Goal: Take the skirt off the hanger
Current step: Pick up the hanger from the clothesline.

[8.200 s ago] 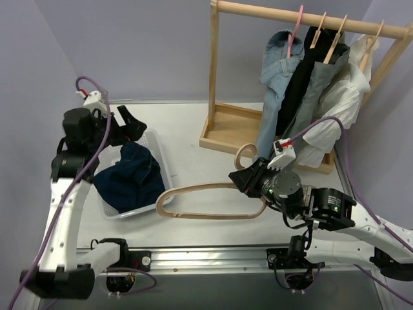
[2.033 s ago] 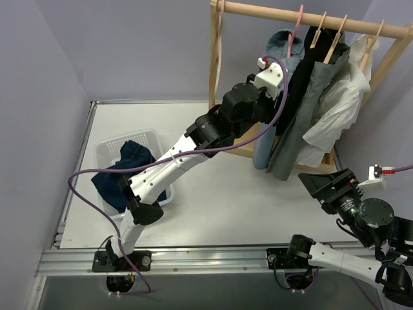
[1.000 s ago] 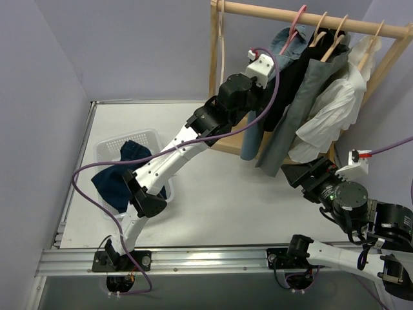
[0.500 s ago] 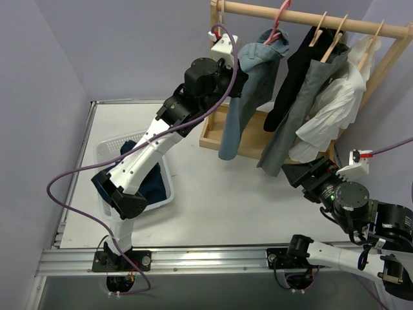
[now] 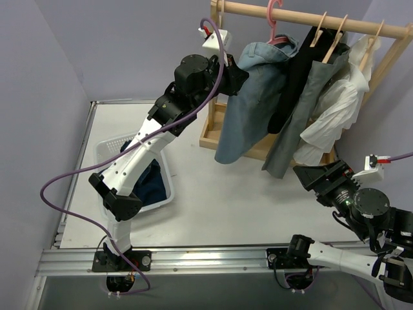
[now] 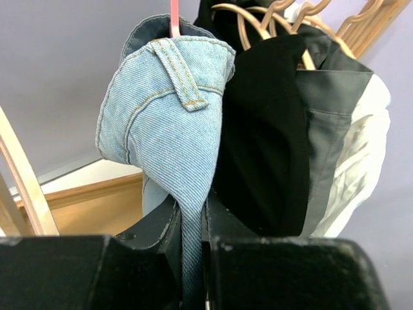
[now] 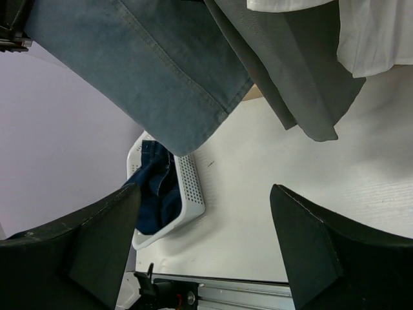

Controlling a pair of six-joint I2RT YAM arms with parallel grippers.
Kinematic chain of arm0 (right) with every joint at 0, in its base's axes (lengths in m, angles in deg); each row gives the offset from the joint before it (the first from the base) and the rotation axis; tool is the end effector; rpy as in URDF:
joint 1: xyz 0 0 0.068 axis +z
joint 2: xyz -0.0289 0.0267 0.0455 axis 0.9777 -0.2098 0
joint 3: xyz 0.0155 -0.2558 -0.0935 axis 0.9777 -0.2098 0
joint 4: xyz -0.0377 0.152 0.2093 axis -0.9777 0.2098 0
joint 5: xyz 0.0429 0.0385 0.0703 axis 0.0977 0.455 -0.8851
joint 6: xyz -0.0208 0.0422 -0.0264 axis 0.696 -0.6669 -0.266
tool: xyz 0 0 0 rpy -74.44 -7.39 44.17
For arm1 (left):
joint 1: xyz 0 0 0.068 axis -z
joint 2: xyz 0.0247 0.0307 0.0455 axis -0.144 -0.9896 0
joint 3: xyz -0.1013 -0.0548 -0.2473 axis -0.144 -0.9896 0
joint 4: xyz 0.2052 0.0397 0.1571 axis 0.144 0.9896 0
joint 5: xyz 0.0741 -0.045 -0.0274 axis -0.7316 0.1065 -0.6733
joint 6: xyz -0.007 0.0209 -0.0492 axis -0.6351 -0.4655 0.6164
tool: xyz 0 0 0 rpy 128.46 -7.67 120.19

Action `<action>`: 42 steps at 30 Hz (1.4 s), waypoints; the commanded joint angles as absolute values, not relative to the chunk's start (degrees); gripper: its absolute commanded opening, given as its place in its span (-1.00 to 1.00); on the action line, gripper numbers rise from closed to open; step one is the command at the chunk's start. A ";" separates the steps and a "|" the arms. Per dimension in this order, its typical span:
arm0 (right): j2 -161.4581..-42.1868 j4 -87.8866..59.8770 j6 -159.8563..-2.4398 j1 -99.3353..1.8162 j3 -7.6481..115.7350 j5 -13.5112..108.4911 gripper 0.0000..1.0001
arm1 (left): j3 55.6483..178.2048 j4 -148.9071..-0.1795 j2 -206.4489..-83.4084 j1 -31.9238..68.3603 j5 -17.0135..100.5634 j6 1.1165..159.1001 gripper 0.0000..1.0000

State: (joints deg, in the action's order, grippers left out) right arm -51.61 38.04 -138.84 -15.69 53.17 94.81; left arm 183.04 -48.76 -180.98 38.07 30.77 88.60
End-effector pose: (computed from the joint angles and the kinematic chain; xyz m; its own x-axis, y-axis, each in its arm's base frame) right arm 0.0335 0.0147 0.4465 -0.3794 0.7700 -0.5130 -0.1024 0.5162 0.8503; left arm 0.2895 -0.3009 0.5294 -0.2011 -0.2857 -0.9370 0.6609 0.6664 -0.3451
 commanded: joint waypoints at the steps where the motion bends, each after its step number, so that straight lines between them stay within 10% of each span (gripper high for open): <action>1: -52.12 39.98 -139.37 -15.84 54.87 97.05 0.54 | 186.00 -61.36 -177.36 37.16 33.51 91.90 -0.95; 27: -52.47 40.68 -139.46 -15.84 54.26 97.67 0.55 | 171.42 -67.60 -165.69 36.98 38.70 92.87 -0.95; 42: -57.56 33.58 -135.25 -15.48 52.77 97.06 0.56 | 141.80 -59.88 -143.98 36.98 45.20 92.96 -0.95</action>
